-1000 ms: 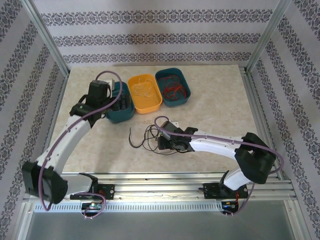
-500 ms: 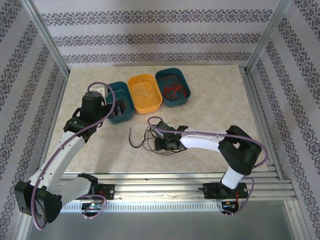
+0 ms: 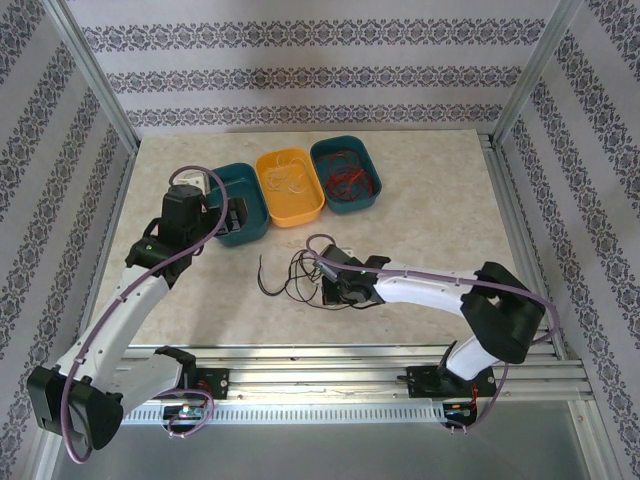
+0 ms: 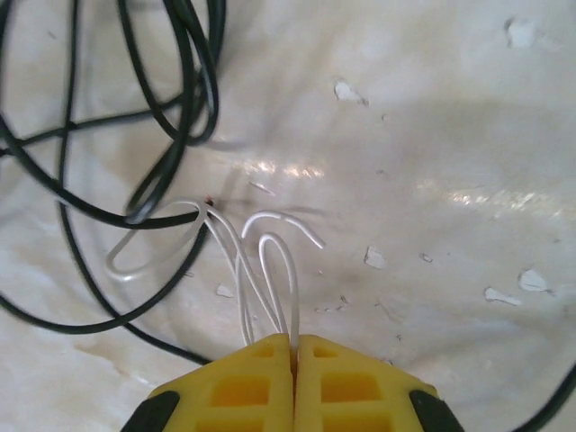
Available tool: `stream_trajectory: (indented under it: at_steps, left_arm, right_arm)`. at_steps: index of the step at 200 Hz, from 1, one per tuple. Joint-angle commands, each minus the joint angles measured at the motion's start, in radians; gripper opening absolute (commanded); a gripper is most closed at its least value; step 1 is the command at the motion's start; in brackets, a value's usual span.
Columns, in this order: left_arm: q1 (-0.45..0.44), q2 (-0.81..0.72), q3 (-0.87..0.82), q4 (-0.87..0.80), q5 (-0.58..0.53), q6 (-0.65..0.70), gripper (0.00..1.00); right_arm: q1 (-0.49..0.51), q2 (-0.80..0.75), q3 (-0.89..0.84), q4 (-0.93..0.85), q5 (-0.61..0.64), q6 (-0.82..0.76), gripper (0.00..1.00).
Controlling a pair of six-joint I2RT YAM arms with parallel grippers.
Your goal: Untangle the cables
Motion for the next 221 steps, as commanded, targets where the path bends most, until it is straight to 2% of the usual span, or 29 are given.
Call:
stream_trajectory:
  at_steps: [1, 59, 102, 157, 171, 190, 199, 209, 221]
  left_arm:
    - [0.002, -0.022, -0.003, 0.005, -0.023, -0.017, 0.99]
    - [0.000, -0.003, -0.007, -0.012, -0.012, -0.008, 0.99]
    - [0.001, 0.031, -0.004, 0.026, 0.115, 0.008, 0.99]
    - [-0.001, 0.055, -0.024, 0.070, 0.161, -0.003, 0.99]
    - [0.000, 0.053, -0.044, 0.136, 0.270, 0.039, 0.99]
    - [-0.004, 0.043, -0.133, 0.359, 0.599, 0.149, 0.99]
    - [-0.013, 0.033, -0.208, 0.502, 0.712, 0.180, 0.99]
    - [-0.025, 0.020, -0.295, 0.664, 0.782, 0.201, 0.98]
    - [-0.047, 0.010, -0.394, 0.842, 0.797, 0.227, 0.93]
  right_arm:
    - [0.007, -0.081, 0.008, -0.049, 0.060, -0.007, 0.00]
    - [0.007, -0.244, 0.111, -0.172, 0.143, -0.087, 0.00]
    - [0.007, -0.369, 0.244, -0.281, 0.200, -0.180, 0.00]
    - [0.005, -0.458, 0.374, -0.298, 0.246, -0.303, 0.00]
    - [0.004, -0.455, 0.393, -0.289, 0.262, -0.328, 0.00]
    - [-0.003, -0.444, 0.409, -0.275, 0.272, -0.352, 0.00]
    - [-0.008, -0.437, 0.412, -0.265, 0.272, -0.352, 0.00]
    - [-0.012, -0.431, 0.413, -0.251, 0.265, -0.351, 0.00]
    - [-0.013, -0.428, 0.410, -0.234, 0.256, -0.347, 0.00]
